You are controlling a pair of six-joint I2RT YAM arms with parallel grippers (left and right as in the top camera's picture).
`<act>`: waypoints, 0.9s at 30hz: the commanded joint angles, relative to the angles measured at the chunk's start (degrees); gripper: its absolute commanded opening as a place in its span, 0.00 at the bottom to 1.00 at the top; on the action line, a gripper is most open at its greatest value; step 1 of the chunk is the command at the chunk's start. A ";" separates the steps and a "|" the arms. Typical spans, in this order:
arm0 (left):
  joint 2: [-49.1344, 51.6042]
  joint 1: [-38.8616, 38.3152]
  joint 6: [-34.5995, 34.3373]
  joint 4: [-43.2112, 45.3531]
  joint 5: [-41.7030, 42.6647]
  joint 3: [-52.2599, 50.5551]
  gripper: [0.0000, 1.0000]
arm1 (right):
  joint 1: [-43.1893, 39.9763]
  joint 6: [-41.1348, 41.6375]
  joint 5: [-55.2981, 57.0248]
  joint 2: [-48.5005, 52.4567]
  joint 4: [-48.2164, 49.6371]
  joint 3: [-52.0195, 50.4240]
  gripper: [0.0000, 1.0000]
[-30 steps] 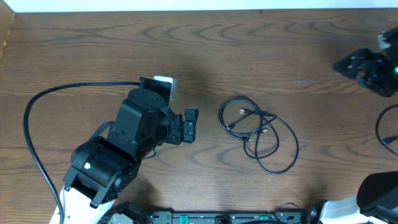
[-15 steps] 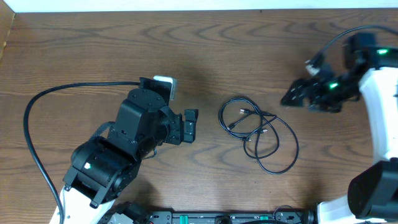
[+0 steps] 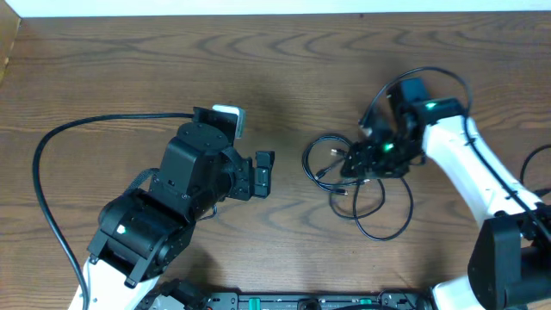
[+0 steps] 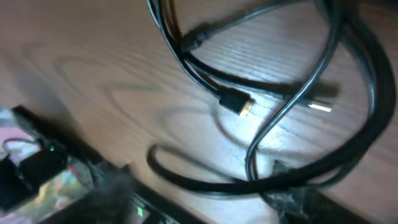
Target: Untangle cables
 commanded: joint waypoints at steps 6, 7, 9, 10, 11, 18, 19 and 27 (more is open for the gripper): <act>0.13 0.24 -0.09 -0.17 -0.72 1.27 0.99 | 4.87 13.33 10.27 -0.15 1.36 -0.90 0.01; 0.13 0.24 -0.07 -0.17 -0.72 1.27 0.99 | 4.96 13.75 10.29 -0.17 1.40 -0.90 0.01; 0.13 0.26 -0.07 -0.17 -0.72 1.27 0.99 | 4.96 15.02 10.25 -0.17 1.38 -0.81 0.01; 0.13 0.26 -0.07 -0.17 -0.72 1.27 0.99 | 4.96 16.09 10.21 -0.17 1.38 -0.81 0.04; 0.13 0.26 -0.09 -0.17 -0.72 1.27 0.99 | 4.96 16.76 9.97 -0.17 1.36 -0.79 0.07; 0.13 0.26 -0.09 -0.17 -0.72 1.27 0.99 | 5.01 21.53 2.34 -1.51 0.28 -0.81 0.27; 0.13 0.26 -0.07 -0.17 -0.72 1.27 0.99 | 5.01 23.37 2.29 -2.27 0.26 -0.81 0.27; 0.13 0.24 -0.09 -0.17 -0.70 1.27 0.99 | 5.46 38.53 8.76 -12.41 1.84 -0.81 0.99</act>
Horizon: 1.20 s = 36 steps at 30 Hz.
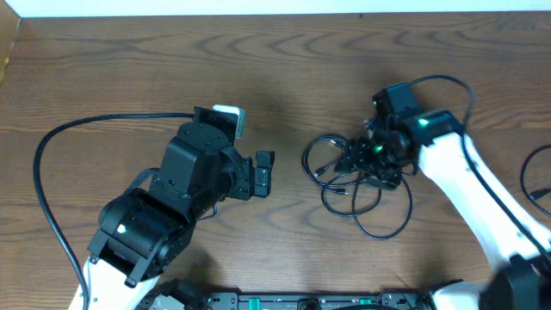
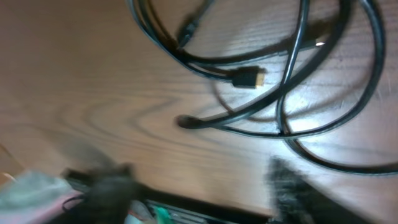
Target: Untangle cables
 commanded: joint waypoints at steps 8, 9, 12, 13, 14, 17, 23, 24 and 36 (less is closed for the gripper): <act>0.09 0.26 -0.07 -0.17 -0.70 1.27 0.99 | 4.33 13.07 11.93 -4.74 -0.61 -0.17 0.99; 0.11 0.26 -0.07 -0.17 -0.72 1.27 0.99 | 5.20 14.34 13.33 -4.39 -0.61 -0.17 0.99; 0.09 0.26 -0.07 -0.17 -0.72 1.27 0.99 | 8.28 19.19 18.14 -3.04 -0.59 -0.17 0.99; 0.09 0.24 -0.07 -0.17 -0.72 1.27 0.99 | 9.31 20.57 19.74 -2.51 -0.59 -0.17 0.98; 0.09 0.26 -0.07 -0.17 -0.72 1.27 0.99 | 10.29 21.88 21.44 -1.95 -0.61 -0.17 0.98; 0.09 0.26 -0.09 -0.17 -0.70 1.27 0.99 | 12.92 26.43 26.38 0.48 -0.57 -0.17 0.96; 0.09 0.26 -0.09 -0.17 -0.72 1.27 0.99 | 14.75 28.28 28.87 6.43 0.07 -0.17 0.51; 0.09 0.26 -0.07 -0.17 -0.72 1.27 0.99 | 14.75 28.28 29.09 7.21 0.09 -0.17 0.47; 0.09 0.24 -0.07 -0.17 -0.70 1.27 0.99 | 14.34 25.53 33.38 6.78 -0.48 0.37 0.01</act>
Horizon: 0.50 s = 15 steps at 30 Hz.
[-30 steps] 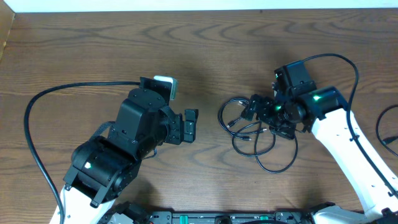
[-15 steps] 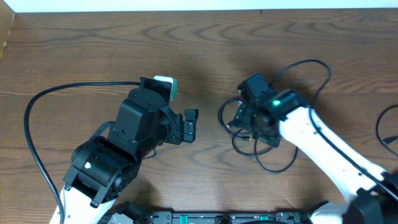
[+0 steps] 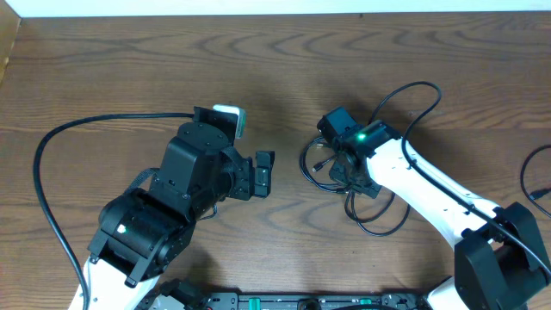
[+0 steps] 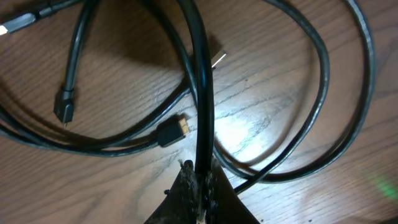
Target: Untangle cables
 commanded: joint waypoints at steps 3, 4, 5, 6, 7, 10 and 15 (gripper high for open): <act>0.09 0.24 -0.09 -0.17 -0.70 1.27 0.99 | -0.48 -5.46 2.93 -5.25 -1.92 2.51 0.01; 0.09 0.26 -0.09 -0.17 -0.72 1.27 0.99 | -0.50 -7.50 3.02 -6.47 -2.21 3.54 0.01; 0.09 0.26 -0.07 -0.17 -0.72 1.27 0.99 | -0.50 -9.77 3.17 -7.85 -2.27 4.66 0.01; 0.09 0.24 -0.09 -0.17 -0.72 1.27 0.99 | -0.50 -11.96 3.32 -9.31 -2.36 5.88 0.01; 0.09 0.26 -0.09 -0.17 -0.70 1.27 0.99 | -0.50 -14.40 3.63 -11.15 -2.40 7.48 0.01; 0.09 0.26 -0.09 -0.17 -0.70 1.27 0.99 | -0.52 -19.96 6.25 -16.06 -2.23 11.98 0.01; 0.09 0.26 -0.09 -0.17 -0.72 1.27 0.99 | -0.50 -24.81 15.06 -24.13 -0.92 19.74 0.01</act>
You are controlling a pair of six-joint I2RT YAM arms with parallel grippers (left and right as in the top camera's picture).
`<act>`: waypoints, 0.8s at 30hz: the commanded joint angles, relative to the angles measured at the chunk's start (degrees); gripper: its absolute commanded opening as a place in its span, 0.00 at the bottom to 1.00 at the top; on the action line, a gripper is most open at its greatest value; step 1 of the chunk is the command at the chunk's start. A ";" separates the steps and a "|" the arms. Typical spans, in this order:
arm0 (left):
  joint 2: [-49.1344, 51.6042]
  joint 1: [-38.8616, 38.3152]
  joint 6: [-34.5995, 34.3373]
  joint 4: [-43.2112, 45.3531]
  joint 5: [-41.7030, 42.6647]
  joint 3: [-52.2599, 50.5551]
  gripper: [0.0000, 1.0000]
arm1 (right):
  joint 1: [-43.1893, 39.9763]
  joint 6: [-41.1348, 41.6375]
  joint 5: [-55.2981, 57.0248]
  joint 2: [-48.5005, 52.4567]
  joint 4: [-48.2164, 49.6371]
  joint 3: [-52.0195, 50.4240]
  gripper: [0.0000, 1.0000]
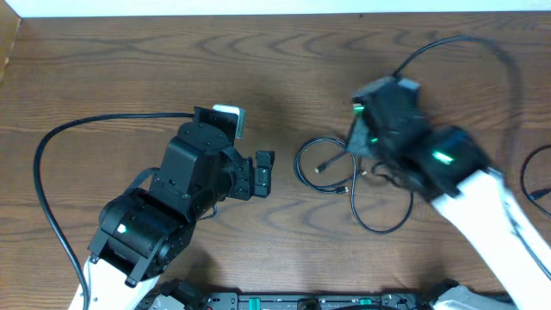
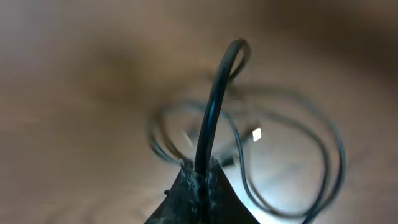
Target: Untangle cables
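A tangle of thin black cables [image 1: 337,175] lies on the wooden table right of centre, with one loop [image 1: 384,226] reaching toward the front. My right gripper [image 2: 202,171] is shut on one black cable [image 2: 214,106], which rises out of its jaws and bends over at the top. It hangs well above the table, and the rest of the tangle [image 2: 292,143] shows blurred far below it. In the overhead view the right arm [image 1: 405,138] is blurred above the pile. My left gripper [image 1: 261,171] rests open left of the tangle, holding nothing.
A thick black lead [image 1: 47,155] curves round the left arm at the table's left. Another black lead [image 1: 527,172] shows at the right edge. A black rail [image 1: 293,301] runs along the front edge of the table [image 1: 284,77].
My right gripper, still shut on the black cable, was close above the table and is now much higher. The tangle has spread, with a loop drawn to the left. The left arm is unchanged.
My right gripper hovered over the right side of the tangle, with connectors and loops in its view. Then it was at the left side of the pile, shut on one cable close to the table. Now it holds that cable high. The left arm stayed still.
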 commanded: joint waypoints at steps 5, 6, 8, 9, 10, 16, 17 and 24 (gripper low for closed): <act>0.04 0.24 -0.07 -0.17 -0.72 1.27 0.99 | -0.24 -12.79 13.20 -10.51 5.97 9.29 0.01; 0.04 0.24 -0.07 -0.17 -0.72 1.27 0.99 | -0.24 -14.21 13.62 -11.52 7.41 9.94 0.01; 0.04 0.26 -0.07 -0.17 -0.72 1.27 0.99 | -0.24 -16.70 14.32 -13.31 10.54 10.88 0.01; 0.04 0.26 -0.07 -0.17 -0.72 1.27 0.99 | -0.24 -17.64 14.88 -14.01 12.13 11.28 0.01; 0.04 0.24 -0.09 -0.17 -0.70 1.27 0.99 | -0.26 -18.62 15.54 -14.62 13.90 11.65 0.01; 0.04 0.24 -0.07 -0.17 -0.72 1.27 0.99 | -0.24 -25.81 18.93 -17.75 27.58 12.96 0.01; 0.04 0.26 -0.09 -0.17 -0.72 1.27 0.99 | -0.24 -26.29 19.10 -17.97 29.07 12.96 0.01; 0.07 0.26 -0.07 -0.17 -0.70 1.27 0.98 | -0.24 -26.32 19.08 -17.64 27.69 12.94 0.01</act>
